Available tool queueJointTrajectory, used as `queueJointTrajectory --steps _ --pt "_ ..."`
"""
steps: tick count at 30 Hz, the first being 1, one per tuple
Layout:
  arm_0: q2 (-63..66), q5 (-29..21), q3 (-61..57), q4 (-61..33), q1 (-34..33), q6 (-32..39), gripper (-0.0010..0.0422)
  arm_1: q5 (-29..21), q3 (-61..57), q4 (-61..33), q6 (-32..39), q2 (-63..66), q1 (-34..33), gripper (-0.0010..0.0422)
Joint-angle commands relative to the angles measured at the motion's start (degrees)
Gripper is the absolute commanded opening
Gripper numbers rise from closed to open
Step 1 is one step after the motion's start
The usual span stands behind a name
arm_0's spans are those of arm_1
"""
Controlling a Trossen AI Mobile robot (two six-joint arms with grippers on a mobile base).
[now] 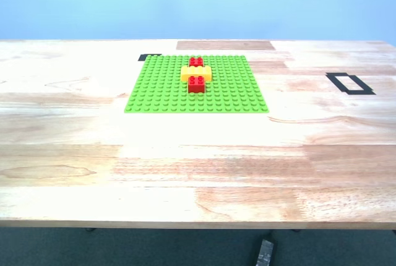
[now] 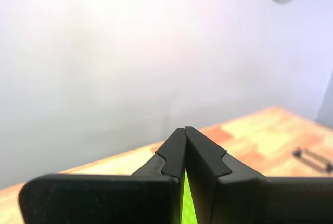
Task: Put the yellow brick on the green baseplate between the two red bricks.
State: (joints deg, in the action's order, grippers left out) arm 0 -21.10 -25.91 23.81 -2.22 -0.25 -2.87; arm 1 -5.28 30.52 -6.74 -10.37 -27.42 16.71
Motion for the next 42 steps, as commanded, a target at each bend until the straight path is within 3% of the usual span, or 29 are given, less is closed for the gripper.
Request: queueJointTrajectory --steps 1,6,17,26,31,42 --pt "5.29 6.32 -4.94 3.39 0.0 -1.66 0.0 -1.36 -6.78 3.28 4.09 7.91 -0.28 -0.0001" --pt "13.64 15.72 -11.28 4.39 -0.02 -1.66 0.0 -3.78 -16.72 8.87 7.23 17.64 -0.28 -0.0001" --pt "20.57 16.76 -17.25 -2.6 -0.02 2.89 0.0 -4.2 -26.53 10.84 7.61 27.34 -0.28 -0.0001" --pt "20.81 17.68 -21.38 0.66 -0.02 1.36 0.0 -4.26 -30.03 10.23 8.11 25.42 -0.31 -0.0001" --pt "20.68 19.82 -23.37 4.07 -0.02 1.33 0.0 -4.24 -29.97 10.54 4.26 25.7 -0.31 -0.0001" --pt "20.79 19.96 -23.37 3.93 -0.02 1.33 0.0 -4.22 -29.97 10.54 4.35 25.22 -0.28 -0.0001"
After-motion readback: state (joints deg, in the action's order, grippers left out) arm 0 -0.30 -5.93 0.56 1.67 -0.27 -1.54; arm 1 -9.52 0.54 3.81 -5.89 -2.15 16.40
